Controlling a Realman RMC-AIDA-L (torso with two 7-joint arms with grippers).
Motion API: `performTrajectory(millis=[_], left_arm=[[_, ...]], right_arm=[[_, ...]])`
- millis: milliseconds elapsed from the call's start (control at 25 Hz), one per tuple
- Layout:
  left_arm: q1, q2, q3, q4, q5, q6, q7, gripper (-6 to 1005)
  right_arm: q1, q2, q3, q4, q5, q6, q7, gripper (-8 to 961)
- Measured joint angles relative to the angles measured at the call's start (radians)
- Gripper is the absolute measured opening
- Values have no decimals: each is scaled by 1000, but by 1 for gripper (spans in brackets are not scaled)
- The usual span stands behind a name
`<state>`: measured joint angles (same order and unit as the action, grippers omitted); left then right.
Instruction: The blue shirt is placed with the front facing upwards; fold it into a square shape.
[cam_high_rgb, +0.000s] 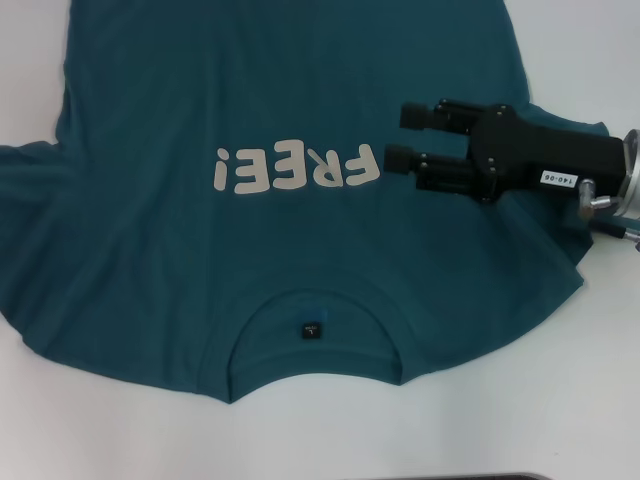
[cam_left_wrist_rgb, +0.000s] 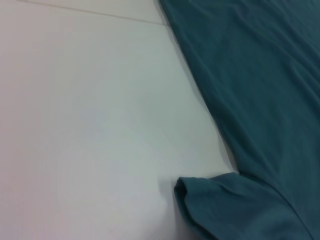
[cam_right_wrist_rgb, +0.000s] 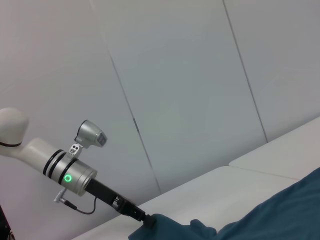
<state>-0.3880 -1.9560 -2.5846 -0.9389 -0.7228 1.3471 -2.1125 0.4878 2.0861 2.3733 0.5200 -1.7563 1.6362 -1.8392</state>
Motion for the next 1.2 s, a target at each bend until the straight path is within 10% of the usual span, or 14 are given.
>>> performTrajectory(millis=[1200], left_arm=[[-32,-31,-29,-77,-108,253,-68,30]], right_arm=[[1,0,-3,0,0,0,-8,745]])
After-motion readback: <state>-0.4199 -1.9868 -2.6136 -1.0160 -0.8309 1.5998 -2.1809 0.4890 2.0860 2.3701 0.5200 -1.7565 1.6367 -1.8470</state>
